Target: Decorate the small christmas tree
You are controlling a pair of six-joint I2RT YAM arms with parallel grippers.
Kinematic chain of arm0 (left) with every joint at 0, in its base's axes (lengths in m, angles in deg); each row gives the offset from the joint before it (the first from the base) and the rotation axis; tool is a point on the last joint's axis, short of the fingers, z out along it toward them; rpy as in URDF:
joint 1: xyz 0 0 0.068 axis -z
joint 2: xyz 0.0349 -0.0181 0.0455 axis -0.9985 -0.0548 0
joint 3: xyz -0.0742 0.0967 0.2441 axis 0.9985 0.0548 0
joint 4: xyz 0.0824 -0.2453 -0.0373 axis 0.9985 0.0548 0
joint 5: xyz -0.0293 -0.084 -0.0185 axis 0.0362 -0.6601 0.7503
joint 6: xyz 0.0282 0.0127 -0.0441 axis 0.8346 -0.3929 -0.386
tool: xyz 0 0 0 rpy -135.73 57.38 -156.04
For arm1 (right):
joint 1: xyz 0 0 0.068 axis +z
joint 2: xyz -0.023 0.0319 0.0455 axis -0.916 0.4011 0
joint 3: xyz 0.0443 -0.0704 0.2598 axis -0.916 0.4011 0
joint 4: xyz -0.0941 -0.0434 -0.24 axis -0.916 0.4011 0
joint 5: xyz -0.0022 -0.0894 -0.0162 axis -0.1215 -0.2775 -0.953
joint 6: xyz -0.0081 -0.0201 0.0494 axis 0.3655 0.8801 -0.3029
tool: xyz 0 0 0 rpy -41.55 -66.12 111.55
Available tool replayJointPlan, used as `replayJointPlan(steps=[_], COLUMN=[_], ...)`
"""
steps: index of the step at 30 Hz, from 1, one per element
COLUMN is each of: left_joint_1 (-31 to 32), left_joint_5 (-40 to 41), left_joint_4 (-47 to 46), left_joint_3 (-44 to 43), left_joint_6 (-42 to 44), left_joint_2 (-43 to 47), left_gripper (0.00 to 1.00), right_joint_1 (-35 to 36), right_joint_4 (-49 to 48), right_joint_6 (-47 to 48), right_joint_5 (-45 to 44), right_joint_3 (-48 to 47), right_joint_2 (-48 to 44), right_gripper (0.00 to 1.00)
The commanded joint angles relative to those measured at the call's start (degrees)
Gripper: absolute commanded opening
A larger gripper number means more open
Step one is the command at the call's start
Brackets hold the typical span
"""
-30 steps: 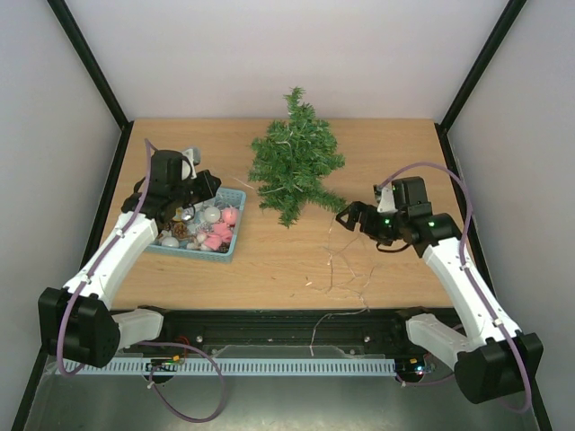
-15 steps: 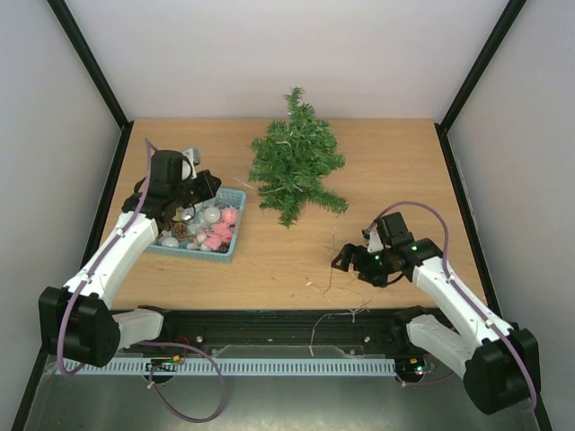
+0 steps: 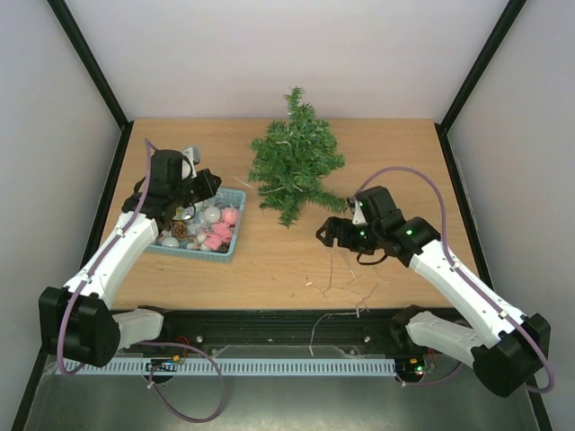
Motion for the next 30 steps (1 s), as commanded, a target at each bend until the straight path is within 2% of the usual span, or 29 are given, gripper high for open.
replayJointPlan(steps=[1,4,10,14,16,18,21,24,30], left_joint_1=[-0.48,-0.49,-0.52,-0.48,-0.49,-0.49,-0.48,-0.48,-0.43], left_joint_5=[-0.62,-0.59,0.26,0.58,0.6,0.52,0.57,0.45,-0.35], left_joint_4=[-0.97,-0.92,0.26,0.71,0.84,0.91,1.33,1.54,1.95], left_joint_3=[0.31,0.19,0.1,-0.16,-0.33,-0.63,-1.07,-1.51,-1.97], left_joint_6=[-0.33,-0.17,0.48,0.55,0.54,0.53,0.75,0.89,1.08], left_joint_2=[0.02,-0.08,-0.21,-0.12,-0.2,-0.21,-0.39,-0.58,-0.69], left_gripper=[0.02,0.02,0.02,0.02,0.02,0.02,0.02,0.02,0.02], right_joint_1=[3.04,5.55,7.74,7.75,7.75,7.83,8.09,10.13,11.12], right_joint_4=[4.31,5.12,-1.45,-5.6,-7.94,-9.22,-8.91,-7.63,1.2], right_joint_6=[1.88,5.35,6.52,7.18,7.63,7.92,7.79,5.26,-4.99], right_joint_5=[-11.45,-22.21,-28.49,-31.29,-31.16,-30.12,-25.72,-17.24,7.15], right_joint_3=[-4.12,-3.92,-1.2,0.33,1.6,2.8,5.11,7.55,2.95], right_joint_2=[2.31,6.91,12.22,13.21,12.3,11.03,7.01,-0.59,-14.63], right_gripper=[0.92,0.91,0.89,0.64,0.42,0.26,0.04,0.01,0.01])
